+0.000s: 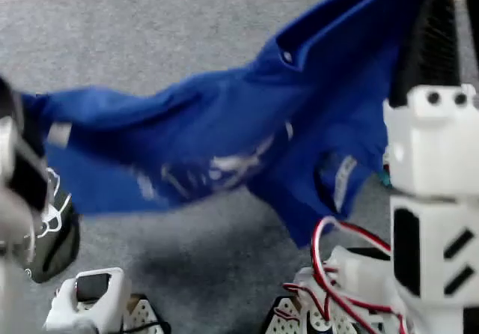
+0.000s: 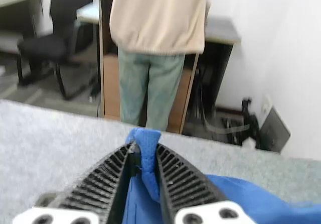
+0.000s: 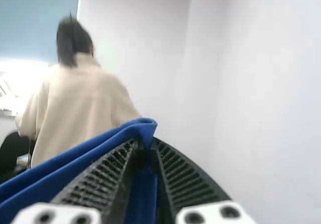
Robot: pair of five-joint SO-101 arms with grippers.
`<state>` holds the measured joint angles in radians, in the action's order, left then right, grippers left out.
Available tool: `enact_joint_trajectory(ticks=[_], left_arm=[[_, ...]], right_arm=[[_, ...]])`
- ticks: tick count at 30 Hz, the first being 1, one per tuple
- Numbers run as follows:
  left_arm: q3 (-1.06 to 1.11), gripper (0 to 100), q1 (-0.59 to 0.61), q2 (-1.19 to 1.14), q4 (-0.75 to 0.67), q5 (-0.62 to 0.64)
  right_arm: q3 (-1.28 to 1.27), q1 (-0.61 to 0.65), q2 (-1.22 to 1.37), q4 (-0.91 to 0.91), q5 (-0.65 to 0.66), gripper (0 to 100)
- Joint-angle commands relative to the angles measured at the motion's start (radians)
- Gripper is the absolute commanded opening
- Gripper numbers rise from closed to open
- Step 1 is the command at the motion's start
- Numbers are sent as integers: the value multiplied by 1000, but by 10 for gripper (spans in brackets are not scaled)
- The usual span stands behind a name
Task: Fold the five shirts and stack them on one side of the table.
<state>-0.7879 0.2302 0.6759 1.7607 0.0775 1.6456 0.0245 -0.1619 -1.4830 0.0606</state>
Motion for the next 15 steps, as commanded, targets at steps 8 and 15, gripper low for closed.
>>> enact_joint_trajectory(ticks=[8,15], left_arm=[[71,29,5,94,-3,-63],[522,29,-1,-3,-298,-58]], right_arm=[[-71,-17,-27,121,-3,13],[-435,-11,67,147,-6,13]])
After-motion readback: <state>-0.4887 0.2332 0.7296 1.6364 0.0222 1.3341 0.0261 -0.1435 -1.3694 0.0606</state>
